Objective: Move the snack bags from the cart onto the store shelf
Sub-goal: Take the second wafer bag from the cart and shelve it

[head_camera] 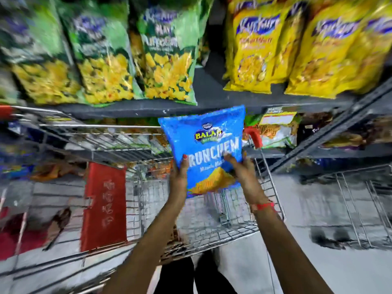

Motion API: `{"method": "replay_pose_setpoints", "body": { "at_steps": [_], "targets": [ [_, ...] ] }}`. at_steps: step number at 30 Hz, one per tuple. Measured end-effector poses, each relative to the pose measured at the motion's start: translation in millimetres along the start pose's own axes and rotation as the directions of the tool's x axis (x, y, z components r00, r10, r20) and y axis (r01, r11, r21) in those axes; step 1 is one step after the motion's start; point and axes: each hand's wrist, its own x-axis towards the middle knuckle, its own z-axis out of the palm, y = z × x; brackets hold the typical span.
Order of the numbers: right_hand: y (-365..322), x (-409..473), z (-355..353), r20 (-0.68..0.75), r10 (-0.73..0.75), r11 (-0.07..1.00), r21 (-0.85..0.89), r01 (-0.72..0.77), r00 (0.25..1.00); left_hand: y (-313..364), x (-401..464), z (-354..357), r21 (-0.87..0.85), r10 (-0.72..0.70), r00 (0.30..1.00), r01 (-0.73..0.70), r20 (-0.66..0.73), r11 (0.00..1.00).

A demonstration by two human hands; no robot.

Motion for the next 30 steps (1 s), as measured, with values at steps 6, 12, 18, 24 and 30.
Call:
{"method": "replay_pose_setpoints", "body": {
  "at_steps": [6, 12, 18, 24, 30],
  "targets": [
    [-118, -65, 11, 0.056, -0.374, 0.92, 0.148, 0.363, 0.926, 119, -42, 32, -0.064, 0.324, 0.943, -0.319, 0.072, 0.945],
    [-230, -105, 18, 0.005, -0.623, 0.765, 0.214, 0.608, 0.782, 232, -78, 68, -0.159, 0.537, 0.819, -0.513, 0.205, 0.843],
    [-331, -118, 28, -0.133, -0.771, 0.575, 0.275, 0.77, 0.623, 339, -94, 112, -0.2, 0.705, 0.631, -0.683, 0.323, 0.703],
    [-425, -110, 30, -0.257, -0.808, 0.466, 0.269, 0.843, 0.53, 429, -84, 166, -0.156, 0.736, 0.552, -0.748, 0.392, 0.645],
    [-509, -66, 35, -0.257, -0.779, 0.53, 0.219, 0.819, 0.572, 493, -52, 217, -0.16, 0.69, 0.608, -0.694, 0.393, 0.702]
  ]
}}
